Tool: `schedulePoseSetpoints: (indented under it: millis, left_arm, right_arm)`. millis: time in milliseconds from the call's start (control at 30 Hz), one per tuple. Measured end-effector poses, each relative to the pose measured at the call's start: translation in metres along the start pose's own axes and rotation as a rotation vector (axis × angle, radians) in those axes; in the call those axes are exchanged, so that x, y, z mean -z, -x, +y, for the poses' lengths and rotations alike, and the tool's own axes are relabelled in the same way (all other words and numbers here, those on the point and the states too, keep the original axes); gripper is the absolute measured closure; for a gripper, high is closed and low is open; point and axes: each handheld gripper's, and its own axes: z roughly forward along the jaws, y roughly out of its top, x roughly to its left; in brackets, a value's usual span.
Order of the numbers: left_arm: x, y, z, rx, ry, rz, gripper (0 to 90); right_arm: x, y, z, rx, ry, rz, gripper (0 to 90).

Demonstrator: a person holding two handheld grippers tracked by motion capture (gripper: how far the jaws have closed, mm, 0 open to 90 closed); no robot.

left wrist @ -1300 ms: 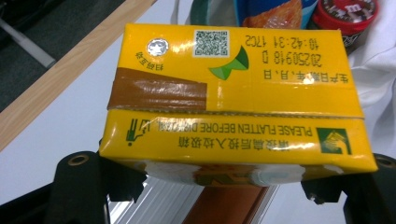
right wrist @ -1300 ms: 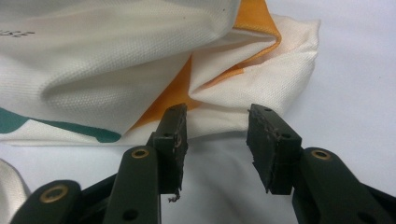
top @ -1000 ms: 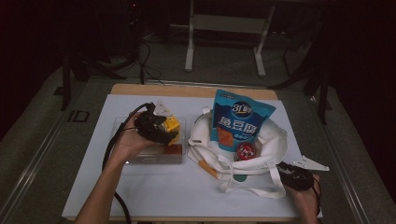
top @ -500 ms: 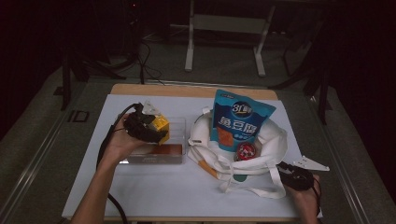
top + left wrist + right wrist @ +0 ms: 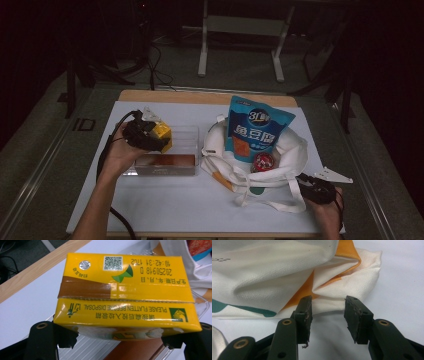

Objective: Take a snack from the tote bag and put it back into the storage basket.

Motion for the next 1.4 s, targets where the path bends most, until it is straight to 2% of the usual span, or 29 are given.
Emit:
schedulePoseSetpoints:
  millis: [133,433,633,833,933,1067,1133,1233,1400]
  left_arm:
    - [-0.001,-0.002,-0.004,0.001,-0.012,0.010,28.6]
    - [-0.001,-0.012,-0.013,0.047,-0.023,0.047,28.6]
    - [-0.001,-0.015,-0.017,0.058,-0.038,0.062,28.6]
    - [-0.001,-0.020,-0.021,0.088,-0.038,0.086,28.6]
    - [0.001,-0.025,-0.027,0.120,-0.035,0.109,28.6]
    - [-0.001,-0.026,-0.030,0.132,-0.045,0.117,28.6]
    - [-0.001,-0.029,-0.033,0.153,-0.035,0.115,28.6]
    - [-0.002,-0.030,-0.034,0.166,-0.038,0.139,28.6]
    - [-0.003,-0.033,-0.038,0.184,-0.045,0.145,28.5]
  right_arm:
    - [0.000,0.000,0.000,0.000,0.002,-0.001,57.4]
    - [0.000,0.000,0.000,-0.002,0.005,-0.003,57.3]
    - [0.000,0.000,0.000,-0.003,0.005,-0.004,57.2]
    - [0.001,0.000,0.000,-0.005,0.006,-0.006,56.8]
    - [0.001,0.000,0.000,-0.006,0.009,-0.008,56.7]
    - [0.001,0.000,0.000,-0.006,0.009,-0.008,56.7]
    - [0.001,0.000,0.000,-0.006,0.008,-0.008,56.7]
    - [0.001,0.000,0.000,-0.006,0.008,-0.009,56.7]
    - [0.001,0.000,0.000,-0.005,0.008,-0.008,56.7]
